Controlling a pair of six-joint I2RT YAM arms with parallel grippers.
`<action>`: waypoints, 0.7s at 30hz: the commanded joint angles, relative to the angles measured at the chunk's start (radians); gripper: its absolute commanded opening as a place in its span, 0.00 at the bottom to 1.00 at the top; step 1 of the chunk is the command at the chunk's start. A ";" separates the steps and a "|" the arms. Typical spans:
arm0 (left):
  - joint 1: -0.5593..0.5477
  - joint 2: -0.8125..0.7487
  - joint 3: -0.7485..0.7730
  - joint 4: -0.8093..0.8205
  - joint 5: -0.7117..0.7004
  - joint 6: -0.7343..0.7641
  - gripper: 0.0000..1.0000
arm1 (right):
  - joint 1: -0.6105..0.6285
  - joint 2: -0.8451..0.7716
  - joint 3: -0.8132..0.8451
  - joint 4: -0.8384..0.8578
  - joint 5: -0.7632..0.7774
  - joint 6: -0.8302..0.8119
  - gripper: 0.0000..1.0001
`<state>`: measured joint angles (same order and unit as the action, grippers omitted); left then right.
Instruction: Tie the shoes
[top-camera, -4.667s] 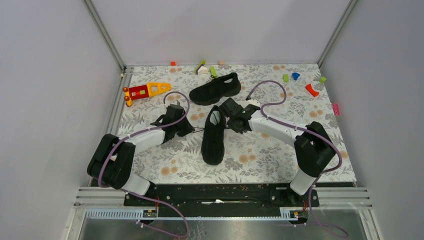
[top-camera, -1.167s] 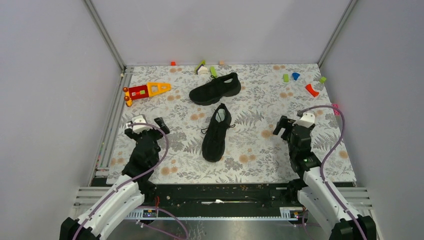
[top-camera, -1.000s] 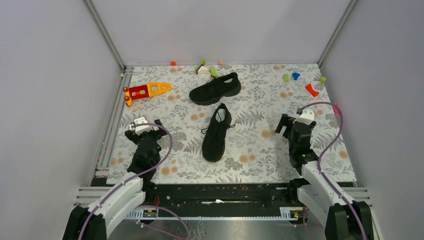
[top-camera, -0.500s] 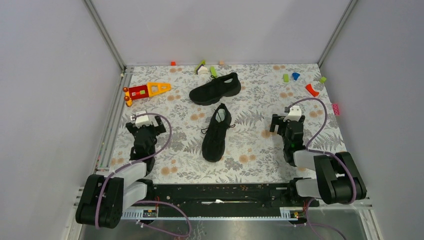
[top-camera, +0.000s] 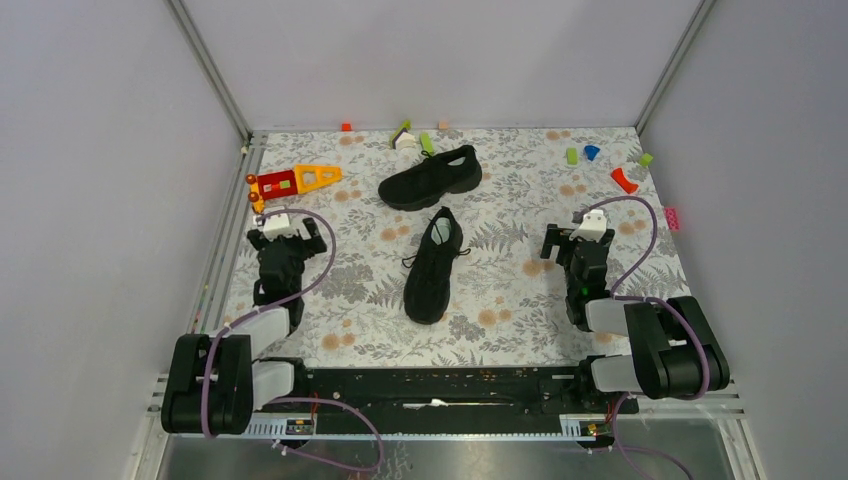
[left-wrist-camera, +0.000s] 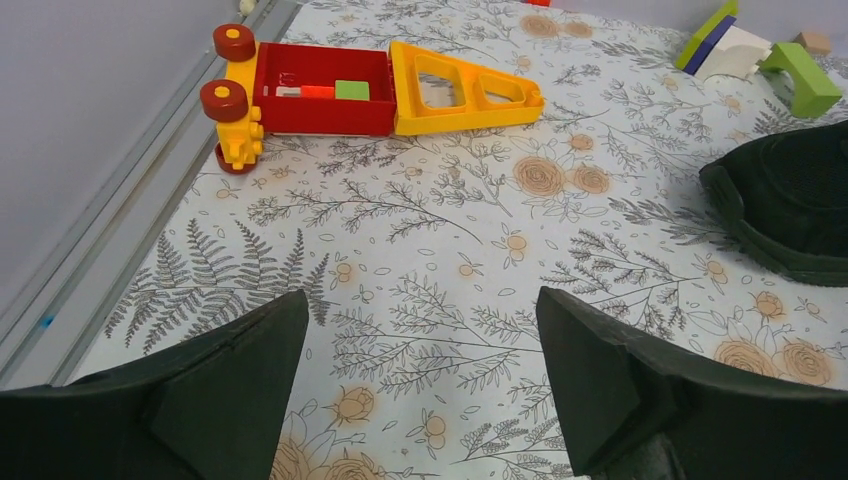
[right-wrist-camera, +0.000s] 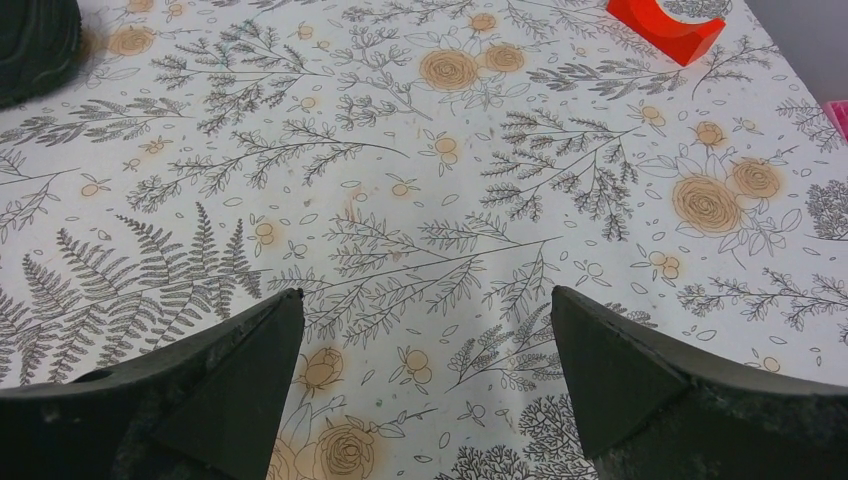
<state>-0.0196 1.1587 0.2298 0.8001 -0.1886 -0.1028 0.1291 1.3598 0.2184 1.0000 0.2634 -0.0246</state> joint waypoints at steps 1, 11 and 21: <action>0.046 0.070 -0.040 0.203 0.082 -0.034 0.93 | -0.006 0.003 0.028 0.049 0.043 0.003 1.00; 0.057 0.189 0.004 0.276 0.248 0.018 0.99 | -0.006 0.002 0.027 0.049 0.043 0.003 1.00; 0.024 0.191 0.035 0.211 0.219 0.060 0.99 | -0.006 0.003 0.028 0.049 0.043 0.003 1.00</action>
<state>0.0051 1.3502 0.2344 0.9829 0.0086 -0.0635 0.1287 1.3602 0.2203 0.9997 0.2794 -0.0238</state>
